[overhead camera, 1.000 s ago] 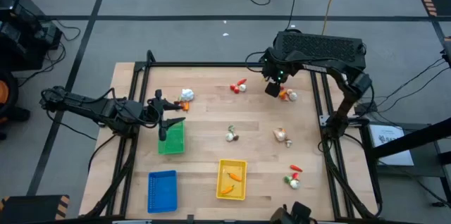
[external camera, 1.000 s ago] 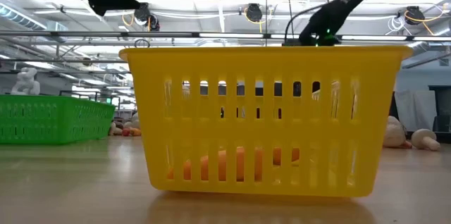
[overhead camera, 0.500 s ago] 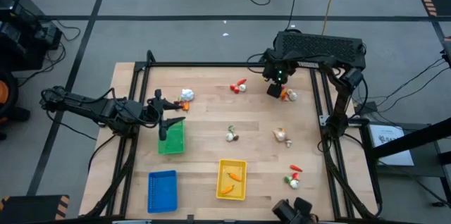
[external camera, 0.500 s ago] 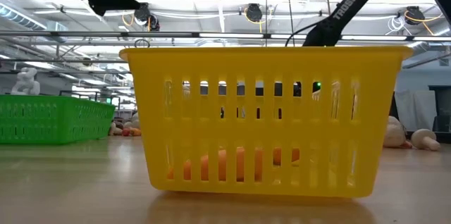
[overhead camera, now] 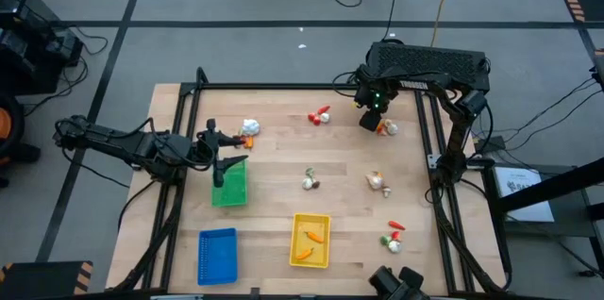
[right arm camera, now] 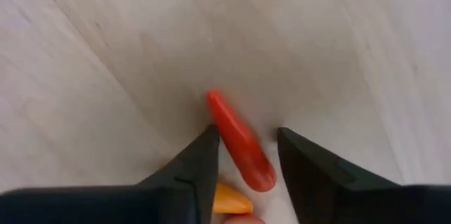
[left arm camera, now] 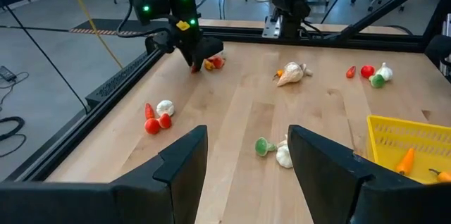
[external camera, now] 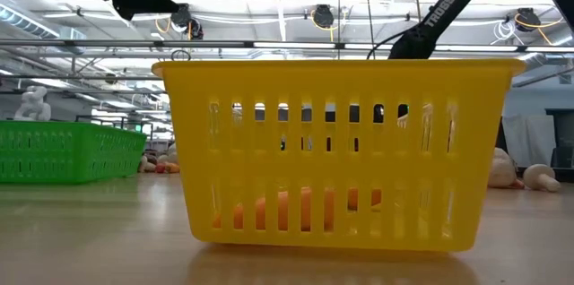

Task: Sort produce into baskets
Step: Put the red chili pepper into the yellow basket

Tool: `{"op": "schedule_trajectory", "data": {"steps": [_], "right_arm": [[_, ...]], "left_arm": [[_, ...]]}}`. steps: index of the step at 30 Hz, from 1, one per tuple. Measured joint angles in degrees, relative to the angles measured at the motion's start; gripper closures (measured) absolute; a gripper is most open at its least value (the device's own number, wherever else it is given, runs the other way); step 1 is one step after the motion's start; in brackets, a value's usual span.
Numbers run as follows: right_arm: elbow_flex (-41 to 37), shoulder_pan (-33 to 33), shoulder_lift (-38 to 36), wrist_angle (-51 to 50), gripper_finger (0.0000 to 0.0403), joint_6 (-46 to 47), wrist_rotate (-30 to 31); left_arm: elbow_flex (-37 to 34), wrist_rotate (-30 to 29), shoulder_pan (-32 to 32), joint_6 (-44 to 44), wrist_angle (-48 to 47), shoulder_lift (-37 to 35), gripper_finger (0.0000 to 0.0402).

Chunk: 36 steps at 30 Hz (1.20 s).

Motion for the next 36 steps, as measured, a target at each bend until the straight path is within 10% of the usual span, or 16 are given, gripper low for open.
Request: {"op": "schedule_trajectory", "data": {"steps": [10,20,36], "right_arm": [[-0.3,0.7,-1.8,0.3,0.0369,-0.2,1.5],[-0.2,8.0,-11.3,0.8,0.0376,2.0,-1.7],[-0.1,46.9,-16.7,17.4,0.0374,17.7,-10.2]], "left_arm": [[0.0,0.0,0.0,-0.2,0.0,0.0,0.0196],[0.0,0.1,0.0,-0.2,0.0,0.0,0.0196],[0.0,0.7,0.0,-0.2,0.0,0.3,0.0196]]}}
